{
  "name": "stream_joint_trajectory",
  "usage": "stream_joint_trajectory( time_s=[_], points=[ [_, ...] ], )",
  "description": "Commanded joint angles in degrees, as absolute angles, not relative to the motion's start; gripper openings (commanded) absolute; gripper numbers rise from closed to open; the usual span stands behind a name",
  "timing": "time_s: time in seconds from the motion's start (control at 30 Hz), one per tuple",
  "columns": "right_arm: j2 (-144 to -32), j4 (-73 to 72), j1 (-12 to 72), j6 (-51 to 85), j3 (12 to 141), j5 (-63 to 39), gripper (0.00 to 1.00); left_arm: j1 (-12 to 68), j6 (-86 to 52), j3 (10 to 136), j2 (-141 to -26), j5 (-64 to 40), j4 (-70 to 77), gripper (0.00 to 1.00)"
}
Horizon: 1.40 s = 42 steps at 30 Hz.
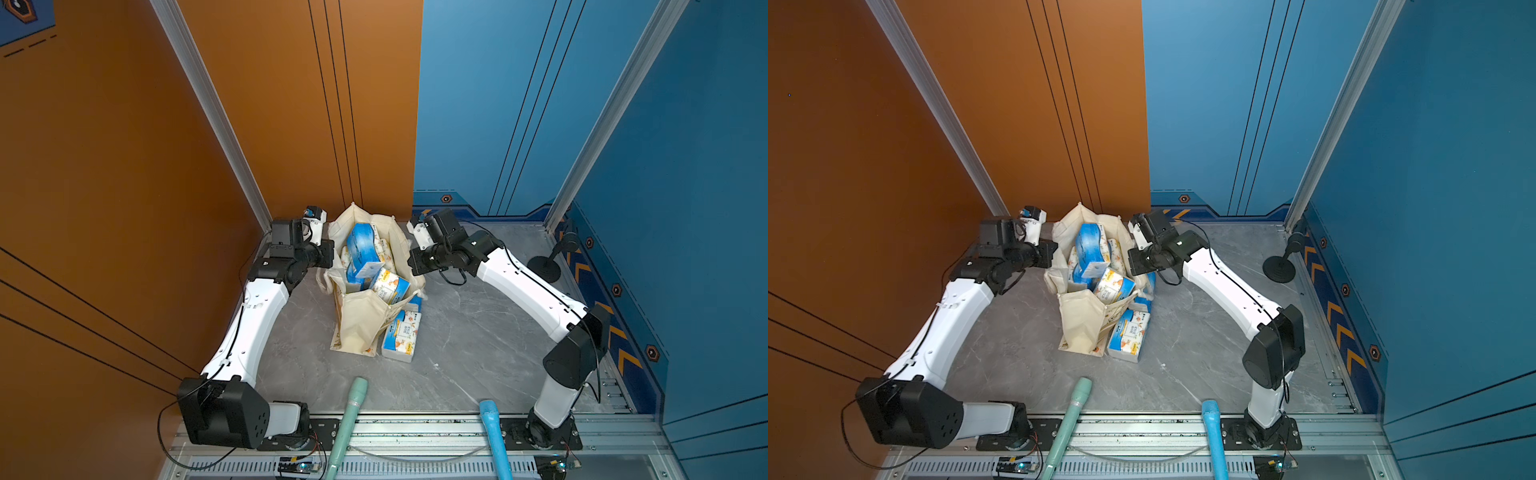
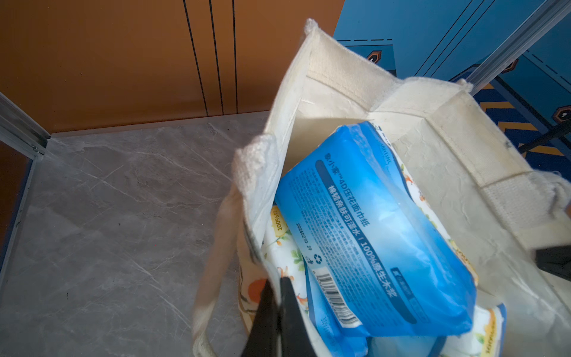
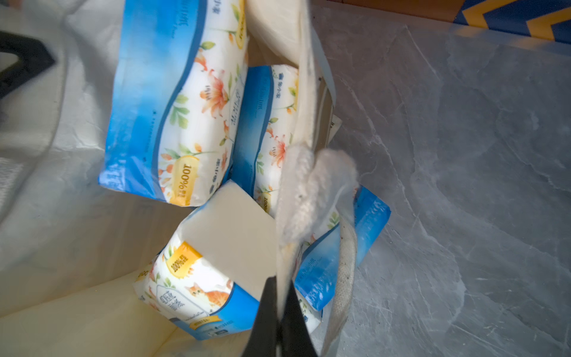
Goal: Put tissues into the canvas bag
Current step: Adjust the canvas bag at the center of the board.
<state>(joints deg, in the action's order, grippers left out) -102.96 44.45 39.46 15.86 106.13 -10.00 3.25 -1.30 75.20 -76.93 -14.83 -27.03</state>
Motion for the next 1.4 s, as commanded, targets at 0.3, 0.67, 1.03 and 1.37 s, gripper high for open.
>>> stream_joint_trajectory(
  time_s=[0.3,0.67,1.03,1.37],
  points=[
    [-103.7,33.7,44.5,14.9,117.6,-13.2,0.0,1.1,-1.7,83.3,-73.3,-14.3,-31.6,0.0],
    [-103.3,35.3,41.9,17.4,114.3,-6.5,0.0,-1.0,-1.8,84.3,-76.2,-10.3,-36.0,0.0],
    [-110.7,35.9,42.1,18.9,118.5,-7.7,0.0,-1.8,-2.0,78.7,-78.7,-15.4,-31.6,0.0],
    [-111.9,35.9,40.8,18.9,118.6,-9.7,0.32,-4.1,-2.7,76.7,-78.9,-15.2,-29.7,0.0]
  ],
)
